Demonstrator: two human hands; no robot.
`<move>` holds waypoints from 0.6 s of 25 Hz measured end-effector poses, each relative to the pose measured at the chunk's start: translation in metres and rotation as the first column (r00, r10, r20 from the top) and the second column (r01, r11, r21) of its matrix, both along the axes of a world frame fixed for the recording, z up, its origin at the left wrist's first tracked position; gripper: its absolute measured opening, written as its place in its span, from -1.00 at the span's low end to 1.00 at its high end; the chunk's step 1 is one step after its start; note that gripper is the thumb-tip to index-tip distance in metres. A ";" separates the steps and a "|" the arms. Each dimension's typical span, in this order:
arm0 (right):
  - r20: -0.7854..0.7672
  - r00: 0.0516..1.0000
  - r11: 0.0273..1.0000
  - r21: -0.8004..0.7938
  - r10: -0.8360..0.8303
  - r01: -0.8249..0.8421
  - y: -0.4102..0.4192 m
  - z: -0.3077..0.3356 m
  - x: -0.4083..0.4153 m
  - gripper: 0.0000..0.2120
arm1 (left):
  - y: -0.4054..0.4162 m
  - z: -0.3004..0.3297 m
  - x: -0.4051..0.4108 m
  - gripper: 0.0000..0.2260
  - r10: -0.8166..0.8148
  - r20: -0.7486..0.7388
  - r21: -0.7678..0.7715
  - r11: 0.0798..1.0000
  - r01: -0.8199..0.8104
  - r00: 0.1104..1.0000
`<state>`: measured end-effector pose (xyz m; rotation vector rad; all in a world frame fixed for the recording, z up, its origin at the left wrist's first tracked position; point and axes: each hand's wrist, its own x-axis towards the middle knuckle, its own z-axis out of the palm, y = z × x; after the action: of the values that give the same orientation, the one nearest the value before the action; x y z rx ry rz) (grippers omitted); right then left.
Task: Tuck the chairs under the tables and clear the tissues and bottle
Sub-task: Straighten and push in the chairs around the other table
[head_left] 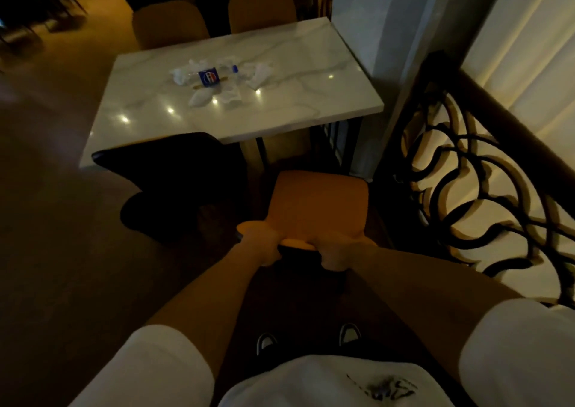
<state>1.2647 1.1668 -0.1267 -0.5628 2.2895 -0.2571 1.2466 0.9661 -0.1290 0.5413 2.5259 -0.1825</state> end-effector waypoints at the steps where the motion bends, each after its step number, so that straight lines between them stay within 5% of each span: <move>1: 0.013 0.999 0.999 0.002 0.034 -0.034 0.010 0.001 -0.004 -0.73 | 0.010 0.001 0.005 -0.82 0.026 -0.004 -0.006 1.000 -0.026 1.000; 8: -0.118 0.982 0.989 0.039 0.146 -0.143 0.057 0.021 -0.026 -0.68 | 0.044 -0.001 0.018 -0.75 0.218 -0.015 0.094 0.972 -0.215 0.976; 12: -0.406 0.911 0.996 0.077 0.070 -0.043 0.073 0.006 -0.010 -0.69 | 0.034 -0.007 0.015 -0.65 0.142 -0.075 0.168 0.977 -0.128 0.987; 15: -0.391 0.918 0.981 0.146 -0.062 0.128 0.097 0.000 -0.002 -0.62 | 0.034 -0.008 0.017 -0.66 0.084 -0.139 0.149 0.987 -0.063 0.987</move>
<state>1.2626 1.2635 -0.1265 -0.4431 2.6929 0.0071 1.2639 1.0005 -0.1370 0.5057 2.7106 -0.0113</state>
